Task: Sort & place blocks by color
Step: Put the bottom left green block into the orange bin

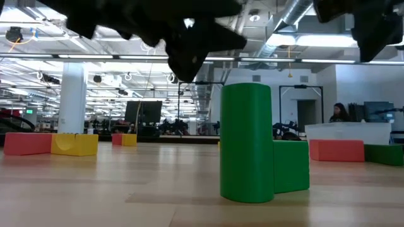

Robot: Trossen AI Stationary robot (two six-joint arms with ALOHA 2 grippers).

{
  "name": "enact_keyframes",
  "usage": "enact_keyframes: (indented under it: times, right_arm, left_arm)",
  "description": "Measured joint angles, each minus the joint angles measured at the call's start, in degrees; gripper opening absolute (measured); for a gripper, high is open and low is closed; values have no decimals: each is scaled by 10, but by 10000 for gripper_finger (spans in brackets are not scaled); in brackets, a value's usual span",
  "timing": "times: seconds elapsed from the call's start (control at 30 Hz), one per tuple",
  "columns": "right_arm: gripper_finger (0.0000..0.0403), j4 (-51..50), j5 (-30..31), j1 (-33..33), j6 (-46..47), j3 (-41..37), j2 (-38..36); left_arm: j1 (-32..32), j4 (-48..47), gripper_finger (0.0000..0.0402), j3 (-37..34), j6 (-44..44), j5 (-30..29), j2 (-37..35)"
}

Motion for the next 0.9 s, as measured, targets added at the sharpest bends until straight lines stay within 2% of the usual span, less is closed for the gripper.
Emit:
enact_keyframes:
  times: [0.07, 0.2, 0.27, 0.4, 0.57, 0.7, 0.9]
  right_arm:
    - [254, -1, 25, 15, -2, 0, -4]
    - [254, 3, 64, 41, 7, 0, -6]
    - [254, 2, 69, 57, 18, 0, -6]
    - [254, -2, 75, 93, 56, 0, -6]
    - [254, -21, 93, 133, 112, 0, -6]
    - [254, -30, 113, 152, 152, 0, -6]
    - [254, -30, 119, 158, 180, 0, -6]
  left_arm:
    - [-30, -30, 164, 21, 12, -31, 20]
    - [-65, -87, 165, 59, -48, -142, 57]
    - [-67, -97, 165, 76, -68, -171, 70]
    - [-65, -103, 165, 94, -73, -167, 79]
    - [-64, -119, 172, 97, -60, -107, 79]
    - [-68, -141, 211, 97, -52, -84, 79]
    - [-72, -185, 286, 97, 11, -128, 79]
